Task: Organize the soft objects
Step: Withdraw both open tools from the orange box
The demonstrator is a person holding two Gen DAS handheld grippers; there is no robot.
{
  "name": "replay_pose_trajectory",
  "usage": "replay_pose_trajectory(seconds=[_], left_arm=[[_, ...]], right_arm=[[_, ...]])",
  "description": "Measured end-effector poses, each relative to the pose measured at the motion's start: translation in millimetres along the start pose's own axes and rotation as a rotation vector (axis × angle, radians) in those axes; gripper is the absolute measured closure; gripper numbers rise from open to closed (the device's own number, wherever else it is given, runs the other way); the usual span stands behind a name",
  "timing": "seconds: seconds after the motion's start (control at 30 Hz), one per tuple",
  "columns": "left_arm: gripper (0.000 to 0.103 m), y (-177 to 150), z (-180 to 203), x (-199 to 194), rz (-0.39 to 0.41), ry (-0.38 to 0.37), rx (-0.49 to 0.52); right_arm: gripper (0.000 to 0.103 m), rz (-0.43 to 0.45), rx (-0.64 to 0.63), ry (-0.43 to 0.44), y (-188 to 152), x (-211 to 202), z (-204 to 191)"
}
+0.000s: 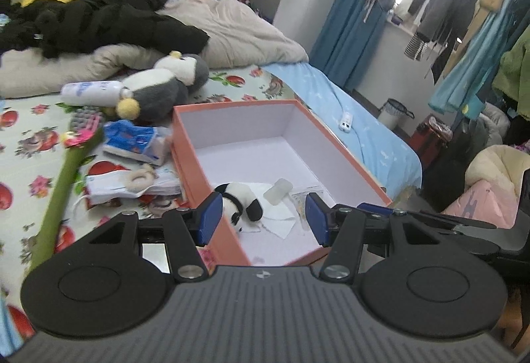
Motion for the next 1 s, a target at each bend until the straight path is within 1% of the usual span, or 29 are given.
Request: replay_pose_trajectory(seconds=[0.13,0.27,0.43,0.57,0.67,0.8,1.0], left_arm=[[0.042,-11.3,-11.4,-40.8,0.038,0.039,-0.007],[0.042,-28.3,-26.2,-73.5,0.058,0.085,-0.05],[0.042,-48.6,-39.4,-105.4,0.076,0.139,-0.064],[0.042,-63.4,-53.4,-124.8,0.09,0.174,-0.097],[0.042,-73.8,-64.2,-132.5,0.09,0.196,-0.131],[0.042,-83.6,-81.9,-133.5,0.081,0.228,-0.167],[0.042,-85.8,-109.6,-116.3,0.056,0.272,-0.219]], right_arm=[[0.064,-0.002,-0.014,0.039,-15.7,-21.7,-21.0],[0.064,-0.023,-0.032,0.083,-31.7,-35.2,-38.6],[0.064,-0.031,-0.075,0.126,-44.6,-48.1,-60.9],[0.064,-0.035,-0.102,0.16,-55.2,-56.7,-78.0],[0.064,-0.048,-0.117,0.178,-61.7,-57.4,-89.6],[0.064,-0.068,-0.139,0.191,-64.6,-47.7,-101.3],[0.064,-0.11,-0.139,0.191,-65.6,-21.6,-109.4]])
Point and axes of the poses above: each gripper's, at about its wrist camera, not at the fingertips, and x roughly the way its jaws point, z to its right, y to its top, the point moved 8 cm from there along x, roughly the way its jaws point, and after that the axes turned 14 degrees about z, right-handed, at the moved point
